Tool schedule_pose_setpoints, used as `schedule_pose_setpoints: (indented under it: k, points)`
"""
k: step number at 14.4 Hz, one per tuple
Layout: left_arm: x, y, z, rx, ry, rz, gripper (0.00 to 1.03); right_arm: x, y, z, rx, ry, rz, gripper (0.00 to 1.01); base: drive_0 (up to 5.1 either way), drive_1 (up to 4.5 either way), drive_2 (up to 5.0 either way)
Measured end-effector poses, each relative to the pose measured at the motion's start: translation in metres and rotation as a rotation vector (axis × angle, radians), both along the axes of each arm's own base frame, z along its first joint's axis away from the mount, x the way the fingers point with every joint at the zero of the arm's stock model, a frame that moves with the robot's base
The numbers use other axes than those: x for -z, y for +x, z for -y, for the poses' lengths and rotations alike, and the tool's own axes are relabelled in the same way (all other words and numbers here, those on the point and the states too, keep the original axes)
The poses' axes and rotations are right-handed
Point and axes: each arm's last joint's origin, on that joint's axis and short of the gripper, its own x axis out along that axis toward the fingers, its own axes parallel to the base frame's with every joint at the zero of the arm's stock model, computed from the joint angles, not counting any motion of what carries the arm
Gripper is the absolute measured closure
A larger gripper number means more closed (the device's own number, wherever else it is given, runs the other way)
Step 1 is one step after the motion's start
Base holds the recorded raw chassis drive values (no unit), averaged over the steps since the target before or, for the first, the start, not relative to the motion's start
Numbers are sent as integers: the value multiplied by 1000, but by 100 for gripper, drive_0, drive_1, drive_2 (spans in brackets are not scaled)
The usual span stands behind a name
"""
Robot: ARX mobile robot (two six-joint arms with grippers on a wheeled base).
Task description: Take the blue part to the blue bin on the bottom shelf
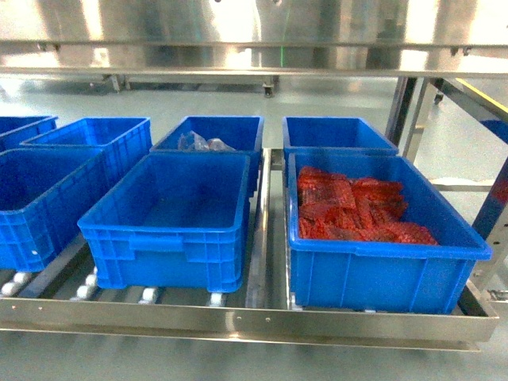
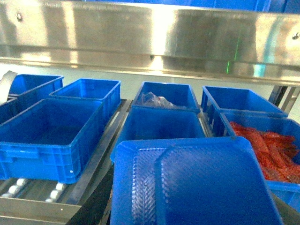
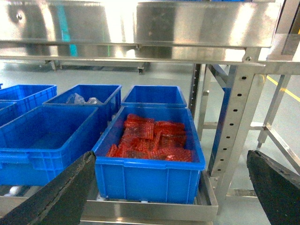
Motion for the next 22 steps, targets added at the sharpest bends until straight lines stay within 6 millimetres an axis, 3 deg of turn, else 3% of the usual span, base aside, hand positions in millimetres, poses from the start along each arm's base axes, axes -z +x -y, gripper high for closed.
schedule_pose_setpoints:
  k: [22]
  points:
    - [1,0,0,0,0,-3,59,0,0,0,0,-1,0,3,0,0,0]
